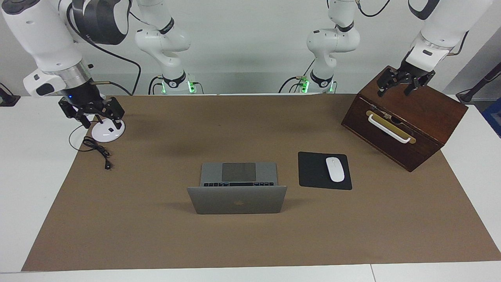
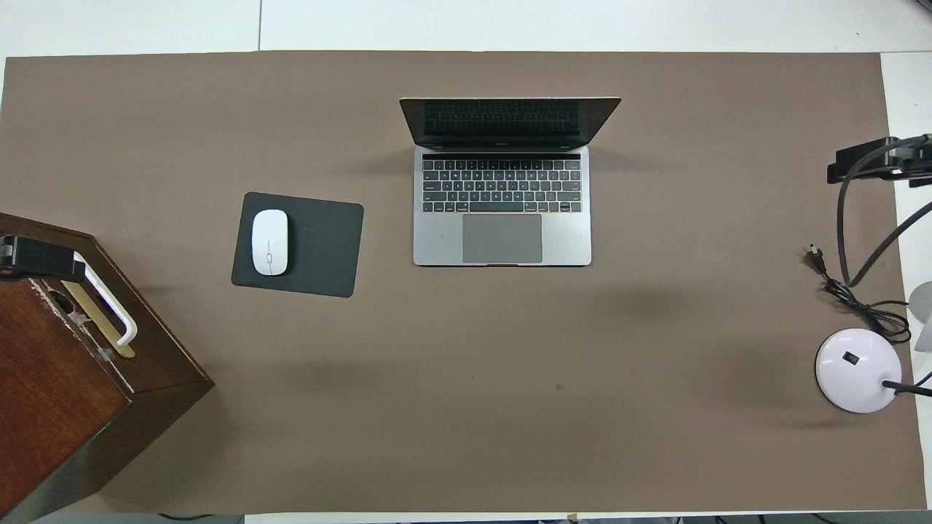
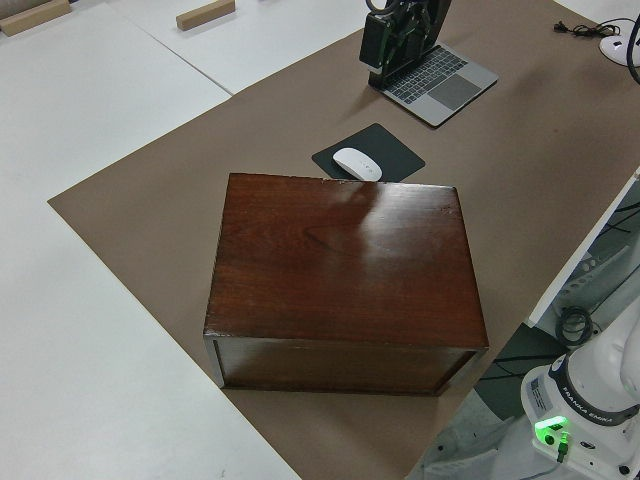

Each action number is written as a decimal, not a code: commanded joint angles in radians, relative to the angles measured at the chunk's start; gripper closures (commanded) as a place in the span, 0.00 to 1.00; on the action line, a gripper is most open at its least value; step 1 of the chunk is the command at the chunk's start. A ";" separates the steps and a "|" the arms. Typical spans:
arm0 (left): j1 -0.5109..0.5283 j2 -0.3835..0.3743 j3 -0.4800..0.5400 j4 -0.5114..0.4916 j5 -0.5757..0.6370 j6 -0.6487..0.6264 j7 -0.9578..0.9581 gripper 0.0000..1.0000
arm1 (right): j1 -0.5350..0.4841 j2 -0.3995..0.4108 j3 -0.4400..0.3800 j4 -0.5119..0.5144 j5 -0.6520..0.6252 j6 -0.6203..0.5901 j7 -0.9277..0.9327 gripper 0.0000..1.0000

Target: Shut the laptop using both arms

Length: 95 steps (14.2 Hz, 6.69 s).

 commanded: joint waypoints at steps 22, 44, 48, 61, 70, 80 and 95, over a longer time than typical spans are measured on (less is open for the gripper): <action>0.011 -0.007 -0.008 0.009 0.015 -0.010 0.007 0.00 | -0.009 0.091 0.083 0.001 -0.030 0.319 -0.008 1.00; 0.002 -0.010 -0.005 -0.012 0.018 0.027 -0.078 0.21 | 0.226 0.309 0.084 0.141 -0.340 0.772 0.343 1.00; -0.001 -0.015 -0.006 -0.029 0.018 0.050 -0.066 1.00 | 0.264 0.345 0.083 0.171 -0.368 0.763 0.464 1.00; -0.081 -0.009 -0.011 -0.129 -0.016 0.356 -0.067 1.00 | 0.499 0.479 -0.052 0.315 -0.495 0.670 0.807 1.00; -0.295 0.040 -0.012 -0.399 -0.040 0.904 -0.069 1.00 | 0.525 0.494 -0.049 0.332 -0.498 0.636 0.860 1.00; -0.558 0.169 -0.009 -0.686 -0.040 1.586 -0.041 1.00 | 0.564 0.528 -0.051 0.340 -0.507 0.628 0.996 1.00; -0.636 0.473 -0.005 -0.670 -0.034 1.984 0.035 1.00 | 0.547 0.565 -0.051 0.339 -0.552 0.686 1.022 1.00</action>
